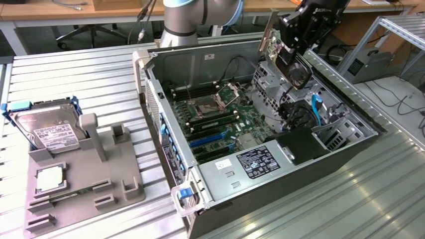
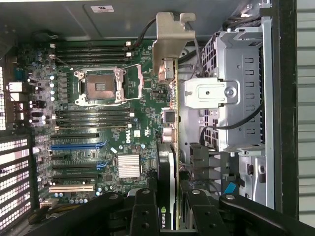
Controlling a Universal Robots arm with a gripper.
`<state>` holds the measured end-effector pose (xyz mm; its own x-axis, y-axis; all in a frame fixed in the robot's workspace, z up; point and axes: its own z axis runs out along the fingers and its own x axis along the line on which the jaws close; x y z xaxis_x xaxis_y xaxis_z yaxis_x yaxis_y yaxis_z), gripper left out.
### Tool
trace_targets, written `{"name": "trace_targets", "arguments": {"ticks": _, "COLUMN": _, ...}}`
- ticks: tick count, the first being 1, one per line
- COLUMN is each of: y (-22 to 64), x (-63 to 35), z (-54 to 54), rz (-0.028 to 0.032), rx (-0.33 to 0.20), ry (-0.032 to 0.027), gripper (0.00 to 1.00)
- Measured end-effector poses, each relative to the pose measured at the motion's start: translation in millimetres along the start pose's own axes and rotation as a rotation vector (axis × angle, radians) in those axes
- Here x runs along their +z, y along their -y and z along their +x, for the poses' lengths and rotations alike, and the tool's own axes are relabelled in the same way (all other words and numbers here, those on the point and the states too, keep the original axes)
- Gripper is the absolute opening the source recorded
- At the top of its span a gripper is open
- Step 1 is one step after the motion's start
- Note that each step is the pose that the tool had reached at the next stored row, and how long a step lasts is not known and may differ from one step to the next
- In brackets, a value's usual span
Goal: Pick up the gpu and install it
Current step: 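Insert the gpu into the slot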
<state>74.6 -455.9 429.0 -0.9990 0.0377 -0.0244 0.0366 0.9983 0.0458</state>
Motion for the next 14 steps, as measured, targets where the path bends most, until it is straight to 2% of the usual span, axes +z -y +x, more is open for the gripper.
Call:
{"name": "trace_targets", "arguments": {"ticks": 9, "y": 0.0, "x": 0.0, "z": 0.0, "rz": 0.0, "rx": -0.001, "ry": 0.0, "gripper": 0.27}}
{"name": "trace_targets", "arguments": {"ticks": 14, "y": 0.0, "x": 0.0, "z": 0.0, "rz": -0.0008, "rx": -0.033, "ry": -0.0015, "gripper": 0.27}}
